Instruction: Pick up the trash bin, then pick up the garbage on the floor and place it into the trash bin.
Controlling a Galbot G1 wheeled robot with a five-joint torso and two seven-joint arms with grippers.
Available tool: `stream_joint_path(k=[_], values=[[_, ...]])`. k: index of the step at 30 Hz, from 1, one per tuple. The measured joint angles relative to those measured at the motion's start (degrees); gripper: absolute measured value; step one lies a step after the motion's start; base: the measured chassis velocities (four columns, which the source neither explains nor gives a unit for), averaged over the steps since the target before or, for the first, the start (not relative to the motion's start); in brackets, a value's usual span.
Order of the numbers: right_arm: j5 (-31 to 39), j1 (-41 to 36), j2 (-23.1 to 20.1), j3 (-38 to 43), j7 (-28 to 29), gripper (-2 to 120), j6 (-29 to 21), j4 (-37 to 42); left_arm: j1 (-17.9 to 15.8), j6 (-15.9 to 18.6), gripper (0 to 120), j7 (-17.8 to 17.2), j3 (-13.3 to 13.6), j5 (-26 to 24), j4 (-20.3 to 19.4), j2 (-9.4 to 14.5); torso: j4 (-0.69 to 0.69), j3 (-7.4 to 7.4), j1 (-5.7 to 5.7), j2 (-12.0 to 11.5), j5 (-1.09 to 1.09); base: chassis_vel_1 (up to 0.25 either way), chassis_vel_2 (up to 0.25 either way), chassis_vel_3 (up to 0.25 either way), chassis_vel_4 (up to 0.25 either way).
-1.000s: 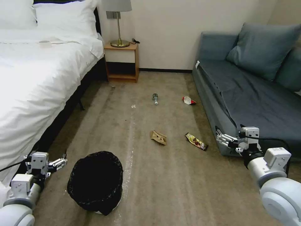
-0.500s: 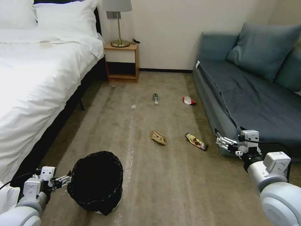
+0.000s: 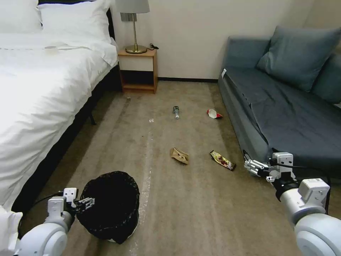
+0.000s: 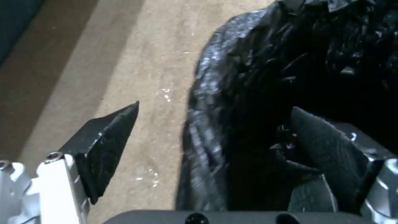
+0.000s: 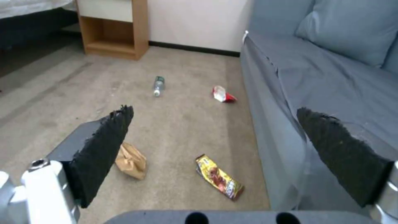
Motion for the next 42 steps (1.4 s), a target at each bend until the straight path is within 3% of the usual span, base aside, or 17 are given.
stream_joint_path(k=[8, 20, 29, 31, 35, 38, 42], values=[[0.03, -0.14, 0.17, 0.44, 0.1, 100, 0.11, -0.06, -2.08, -0.51, 98, -0.02, 2.31, 1.43, 2.48, -0.86, 0.01, 0.0, 0.0, 0.0, 0.0, 0.0, 0.0, 0.0, 0.0], [0.18, 0.33, 0.38, -0.05, 0.16, 100, 0.32, -0.67, -2.67, -1.53, 96, 0.1, 2.32, 3.49, 5.36, -1.53, 0.02, 0.0, 0.0, 0.0, 0.0, 0.0, 0.0, 0.0, 0.0], [1.09, 0.23, 0.15, 0.06, 0.33, 100, 0.44, 0.34, -2.91, -0.69, 67, 0.03, 2.66, 4.54, 5.99, -2.15, 0.02, 0.0, 0.0, 0.0, 0.01, 0.0, 0.0, 0.0, 0.0], [1.55, 0.26, 0.0, 0.08, 0.37, 100, 0.45, 0.72, -2.73, -0.66, 54, -0.07, 2.62, 5.12, 6.09, -2.4, 0.01, 0.0, 0.0, 0.0, 0.02, 0.0, 0.0, 0.0, 0.0], [1.79, 0.33, -0.16, 0.13, 0.42, 100, 0.46, 0.96, -2.53, -0.72, 44, -0.06, 2.37, 5.53, 6.12, -2.54, 0.02, -0.01, 0.0, 0.0, 0.02, 0.0, 0.0, 0.0, 0.0], [1.98, 0.2, -0.3, 0.16, 0.5, 100, 0.47, 1.31, -2.06, -1.1, 28, 0.27, 1.85, 5.76, 5.67, -2.57, 0.01, 0.0, 0.0, 0.0, 0.02, 0.0, 0.0, 0.0, 0.0], [2.11, 0.13, -0.31, 0.18, 0.55, 100, 0.47, 1.58, -1.71, -1.36, 19, 0.52, 1.68, 6.09, 5.16, -2.57, 0.02, -0.01, 0.0, 0.01, 0.02, 0.0, 0.0, 0.0, 0.0]])
